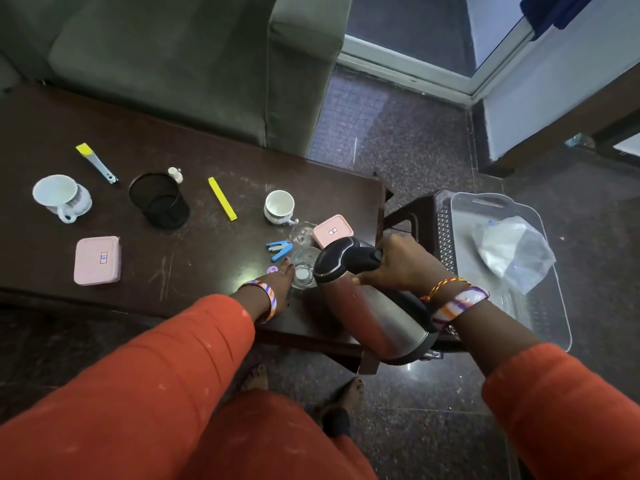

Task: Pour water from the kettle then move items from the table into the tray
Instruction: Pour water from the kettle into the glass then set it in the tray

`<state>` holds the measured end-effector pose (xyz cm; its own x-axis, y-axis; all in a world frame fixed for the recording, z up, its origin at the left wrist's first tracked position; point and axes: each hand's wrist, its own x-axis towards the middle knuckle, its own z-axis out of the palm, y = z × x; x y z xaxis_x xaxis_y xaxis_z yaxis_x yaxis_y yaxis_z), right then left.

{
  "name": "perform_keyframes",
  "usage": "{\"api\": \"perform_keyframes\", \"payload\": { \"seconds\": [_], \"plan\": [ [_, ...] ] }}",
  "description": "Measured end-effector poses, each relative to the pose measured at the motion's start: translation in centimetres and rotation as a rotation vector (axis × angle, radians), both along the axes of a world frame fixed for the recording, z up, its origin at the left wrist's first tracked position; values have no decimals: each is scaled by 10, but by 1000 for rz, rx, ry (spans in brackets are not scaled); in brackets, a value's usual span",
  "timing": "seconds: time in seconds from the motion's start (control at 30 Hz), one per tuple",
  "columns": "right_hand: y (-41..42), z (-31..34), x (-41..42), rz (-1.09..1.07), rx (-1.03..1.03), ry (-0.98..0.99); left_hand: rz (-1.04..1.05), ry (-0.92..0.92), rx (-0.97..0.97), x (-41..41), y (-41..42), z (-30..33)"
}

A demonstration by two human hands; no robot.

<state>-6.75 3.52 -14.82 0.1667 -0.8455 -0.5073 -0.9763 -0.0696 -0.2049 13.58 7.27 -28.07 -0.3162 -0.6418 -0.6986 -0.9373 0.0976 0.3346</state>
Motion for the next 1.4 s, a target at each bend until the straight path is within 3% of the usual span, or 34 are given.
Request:
{"api": "perform_keyframes", "payload": {
  "seconds": [1.4],
  "plan": [
    [-6, 20, 9, 104, -1, 88, -136, -92, -55, -2, 4, 7]
  ]
}}
